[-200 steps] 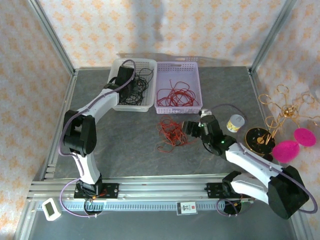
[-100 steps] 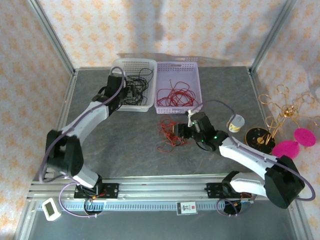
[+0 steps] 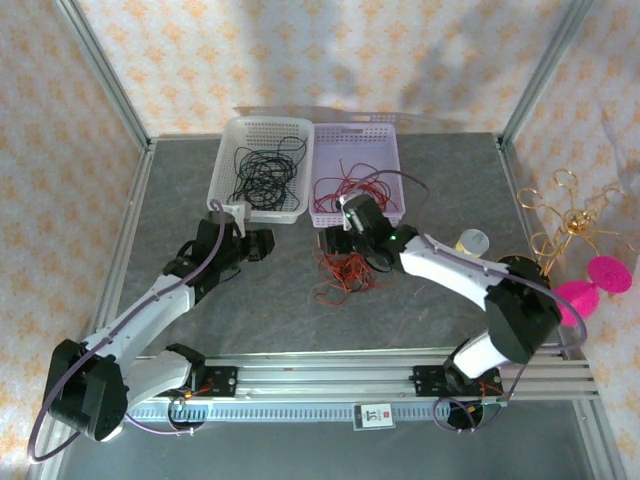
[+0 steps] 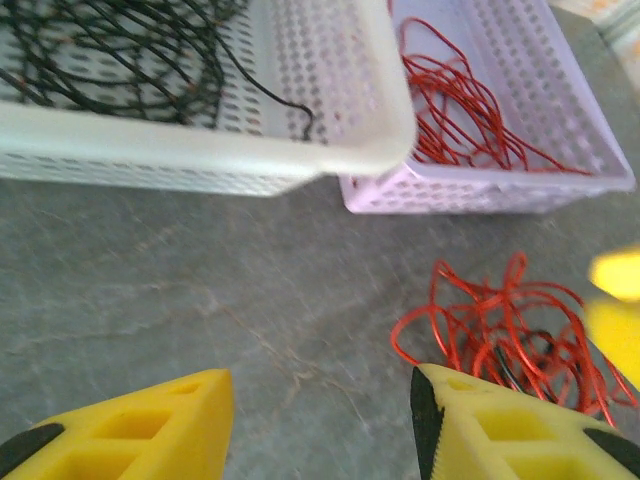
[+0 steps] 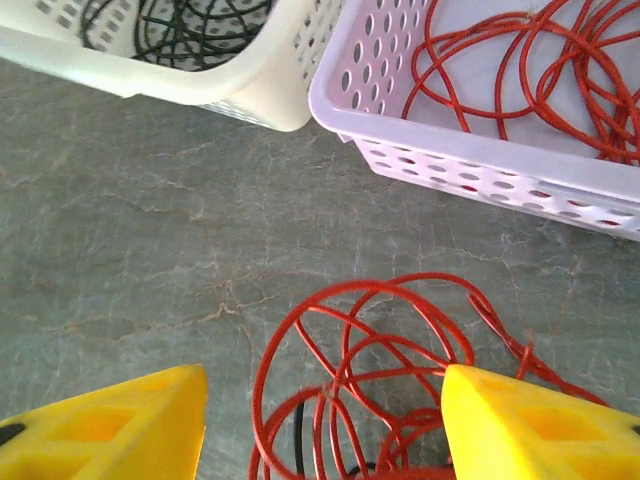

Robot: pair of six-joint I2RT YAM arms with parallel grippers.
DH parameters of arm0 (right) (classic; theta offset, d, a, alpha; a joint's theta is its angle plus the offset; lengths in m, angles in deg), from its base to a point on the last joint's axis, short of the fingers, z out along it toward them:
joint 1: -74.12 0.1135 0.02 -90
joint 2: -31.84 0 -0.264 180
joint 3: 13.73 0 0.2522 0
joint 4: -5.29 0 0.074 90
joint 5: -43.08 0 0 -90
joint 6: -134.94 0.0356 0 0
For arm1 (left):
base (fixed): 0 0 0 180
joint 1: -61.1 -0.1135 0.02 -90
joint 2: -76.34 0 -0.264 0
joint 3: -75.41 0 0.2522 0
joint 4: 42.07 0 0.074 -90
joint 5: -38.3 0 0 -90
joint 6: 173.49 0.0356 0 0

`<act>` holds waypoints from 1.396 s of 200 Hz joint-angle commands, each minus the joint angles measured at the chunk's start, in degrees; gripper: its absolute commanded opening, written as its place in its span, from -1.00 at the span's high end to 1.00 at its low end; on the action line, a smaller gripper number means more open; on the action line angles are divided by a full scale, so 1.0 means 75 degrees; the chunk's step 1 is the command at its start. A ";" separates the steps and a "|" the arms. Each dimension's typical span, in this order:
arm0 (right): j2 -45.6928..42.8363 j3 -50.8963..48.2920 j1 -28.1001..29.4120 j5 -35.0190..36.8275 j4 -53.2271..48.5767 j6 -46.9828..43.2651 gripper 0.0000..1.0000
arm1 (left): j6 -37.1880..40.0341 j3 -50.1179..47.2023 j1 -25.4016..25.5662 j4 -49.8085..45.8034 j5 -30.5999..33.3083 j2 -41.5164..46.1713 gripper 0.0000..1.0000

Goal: Untangle the cables

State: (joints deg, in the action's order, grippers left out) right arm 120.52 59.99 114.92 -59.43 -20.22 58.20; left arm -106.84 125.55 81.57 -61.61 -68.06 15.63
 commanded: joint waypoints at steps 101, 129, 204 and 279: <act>0.1673 0.0811 0.0244 -0.0069 0.0043 0.1613 -0.09 | -0.0229 -0.0671 0.0399 0.0870 -0.0414 0.0055 -0.03; 0.1630 0.0838 0.0279 0.0053 0.0117 0.1641 0.01 | -0.0239 -0.0806 0.0411 0.0901 -0.0381 0.0060 -0.03; 0.0986 0.0115 0.0279 0.0905 0.1357 0.1832 0.72 | -0.0209 -0.0686 0.0618 0.1270 -0.0699 -0.0188 -0.02; -0.1452 -0.0777 0.0279 0.0675 0.1509 0.1066 0.81 | -0.0711 -0.0628 0.0775 0.2606 -0.1635 -0.0275 -0.03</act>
State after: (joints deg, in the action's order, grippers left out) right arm 115.52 55.99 116.73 -54.47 -10.95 69.10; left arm -109.73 119.83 86.90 -49.06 -76.28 13.47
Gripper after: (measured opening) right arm 0.095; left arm 0.515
